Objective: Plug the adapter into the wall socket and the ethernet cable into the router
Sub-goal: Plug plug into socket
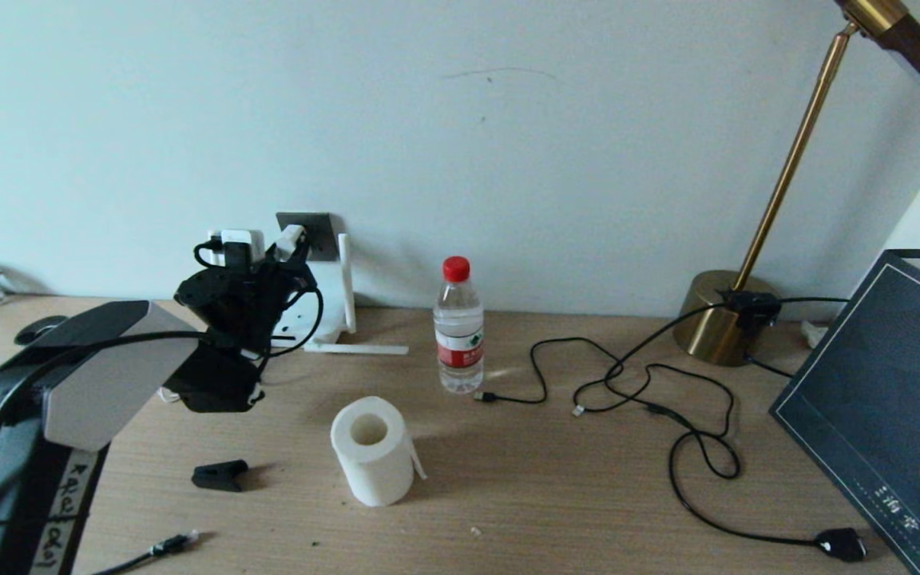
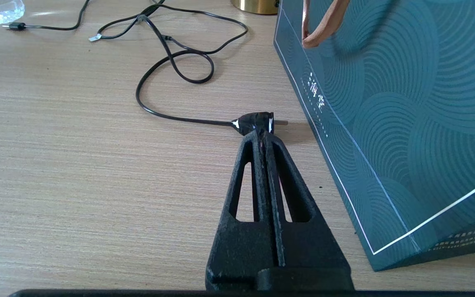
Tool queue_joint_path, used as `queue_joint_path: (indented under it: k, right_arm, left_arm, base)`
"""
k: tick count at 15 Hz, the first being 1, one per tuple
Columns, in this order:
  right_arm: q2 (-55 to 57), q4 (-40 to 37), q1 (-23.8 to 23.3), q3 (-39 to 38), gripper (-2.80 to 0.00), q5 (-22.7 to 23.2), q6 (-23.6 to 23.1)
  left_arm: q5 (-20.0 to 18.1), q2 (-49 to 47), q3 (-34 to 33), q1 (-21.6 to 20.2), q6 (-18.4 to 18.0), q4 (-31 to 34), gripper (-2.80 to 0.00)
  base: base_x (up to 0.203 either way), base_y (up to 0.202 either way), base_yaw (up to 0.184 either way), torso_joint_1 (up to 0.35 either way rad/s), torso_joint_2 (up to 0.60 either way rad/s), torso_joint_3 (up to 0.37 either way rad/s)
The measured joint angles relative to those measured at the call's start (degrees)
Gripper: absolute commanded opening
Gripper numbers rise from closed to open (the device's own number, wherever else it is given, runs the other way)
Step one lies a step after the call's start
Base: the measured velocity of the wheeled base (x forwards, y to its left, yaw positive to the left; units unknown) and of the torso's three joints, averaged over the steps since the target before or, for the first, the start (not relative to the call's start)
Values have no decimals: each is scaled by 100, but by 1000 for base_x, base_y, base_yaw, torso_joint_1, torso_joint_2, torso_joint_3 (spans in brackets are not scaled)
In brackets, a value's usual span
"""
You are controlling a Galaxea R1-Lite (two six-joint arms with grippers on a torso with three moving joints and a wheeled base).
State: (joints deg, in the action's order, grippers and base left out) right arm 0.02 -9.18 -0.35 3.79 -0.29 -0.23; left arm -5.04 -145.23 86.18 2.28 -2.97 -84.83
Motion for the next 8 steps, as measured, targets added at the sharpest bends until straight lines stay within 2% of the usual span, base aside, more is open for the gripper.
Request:
queue_joint_path:
  k: [8]
  right_arm:
    - [0,0,0,0,-280,2,-4]
  left_arm:
    - [35,-130,293,15,0,118,-280]
  base:
    - [0,0,0,0,0,0]
